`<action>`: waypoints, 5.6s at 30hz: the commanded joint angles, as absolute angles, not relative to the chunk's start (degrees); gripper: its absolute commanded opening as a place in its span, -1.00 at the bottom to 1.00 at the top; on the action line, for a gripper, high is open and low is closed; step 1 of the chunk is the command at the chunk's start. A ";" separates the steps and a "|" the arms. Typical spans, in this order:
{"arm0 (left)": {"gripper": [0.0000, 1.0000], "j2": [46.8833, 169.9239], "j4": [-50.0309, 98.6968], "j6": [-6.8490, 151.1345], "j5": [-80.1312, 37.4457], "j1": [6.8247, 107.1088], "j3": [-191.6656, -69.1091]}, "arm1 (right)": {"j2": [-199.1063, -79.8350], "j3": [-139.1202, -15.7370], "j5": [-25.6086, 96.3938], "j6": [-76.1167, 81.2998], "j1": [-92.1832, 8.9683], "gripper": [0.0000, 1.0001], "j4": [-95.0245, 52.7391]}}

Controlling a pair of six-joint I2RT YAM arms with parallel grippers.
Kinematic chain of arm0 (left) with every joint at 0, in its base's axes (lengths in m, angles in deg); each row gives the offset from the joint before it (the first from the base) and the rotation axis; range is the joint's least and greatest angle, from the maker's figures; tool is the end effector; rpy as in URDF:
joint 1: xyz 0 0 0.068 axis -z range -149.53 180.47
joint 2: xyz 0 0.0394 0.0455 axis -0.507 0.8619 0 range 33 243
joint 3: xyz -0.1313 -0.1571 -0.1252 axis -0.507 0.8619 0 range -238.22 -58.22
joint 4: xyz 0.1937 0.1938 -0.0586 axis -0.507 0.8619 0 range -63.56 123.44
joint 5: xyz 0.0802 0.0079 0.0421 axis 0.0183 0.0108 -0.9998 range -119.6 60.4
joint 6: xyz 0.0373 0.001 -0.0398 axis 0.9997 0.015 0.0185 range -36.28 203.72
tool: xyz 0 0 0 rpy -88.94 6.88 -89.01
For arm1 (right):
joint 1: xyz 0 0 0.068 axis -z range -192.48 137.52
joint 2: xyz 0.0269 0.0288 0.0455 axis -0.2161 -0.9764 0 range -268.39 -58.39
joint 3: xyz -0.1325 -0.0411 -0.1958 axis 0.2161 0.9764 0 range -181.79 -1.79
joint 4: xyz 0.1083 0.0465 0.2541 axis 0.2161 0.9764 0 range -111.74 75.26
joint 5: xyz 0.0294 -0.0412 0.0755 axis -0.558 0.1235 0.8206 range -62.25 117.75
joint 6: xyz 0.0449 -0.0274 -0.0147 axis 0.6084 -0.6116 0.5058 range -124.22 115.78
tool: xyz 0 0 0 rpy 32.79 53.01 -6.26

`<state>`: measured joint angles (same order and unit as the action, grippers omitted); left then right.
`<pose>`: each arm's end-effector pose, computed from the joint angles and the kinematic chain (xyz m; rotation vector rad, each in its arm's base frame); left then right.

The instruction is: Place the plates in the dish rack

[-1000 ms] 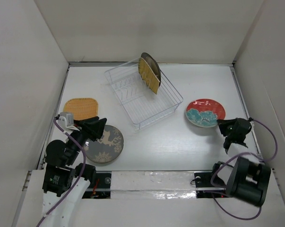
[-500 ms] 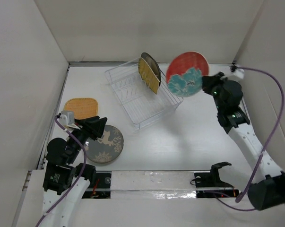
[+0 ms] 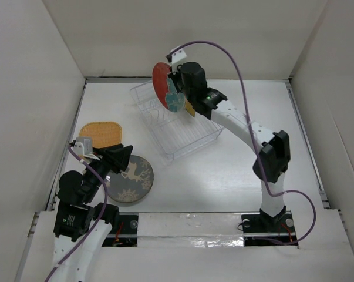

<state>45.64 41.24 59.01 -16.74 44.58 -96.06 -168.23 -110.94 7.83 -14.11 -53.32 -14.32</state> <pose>0.1121 -0.0365 0.3507 0.0600 1.4307 -0.7168 0.3644 0.2986 0.3712 -0.4899 1.6331 0.1050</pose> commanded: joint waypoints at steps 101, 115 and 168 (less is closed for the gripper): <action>-0.45 43.54 38.83 58.94 -17.04 43.39 -95.84 | -171.61 -49.71 9.30 74.19 -84.28 -1.00 -59.78; -0.39 42.49 39.53 58.59 -19.58 43.39 -96.36 | -135.22 -53.02 -6.16 33.78 -82.72 -1.00 -45.22; -0.91 61.01 37.52 48.51 -27.67 42.77 -95.58 | -157.20 -91.73 -1.44 -0.19 -62.83 0.78 -30.09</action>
<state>56.37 40.87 54.55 -24.65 43.09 -96.06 -165.15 -95.42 -5.39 -6.22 -60.75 -28.20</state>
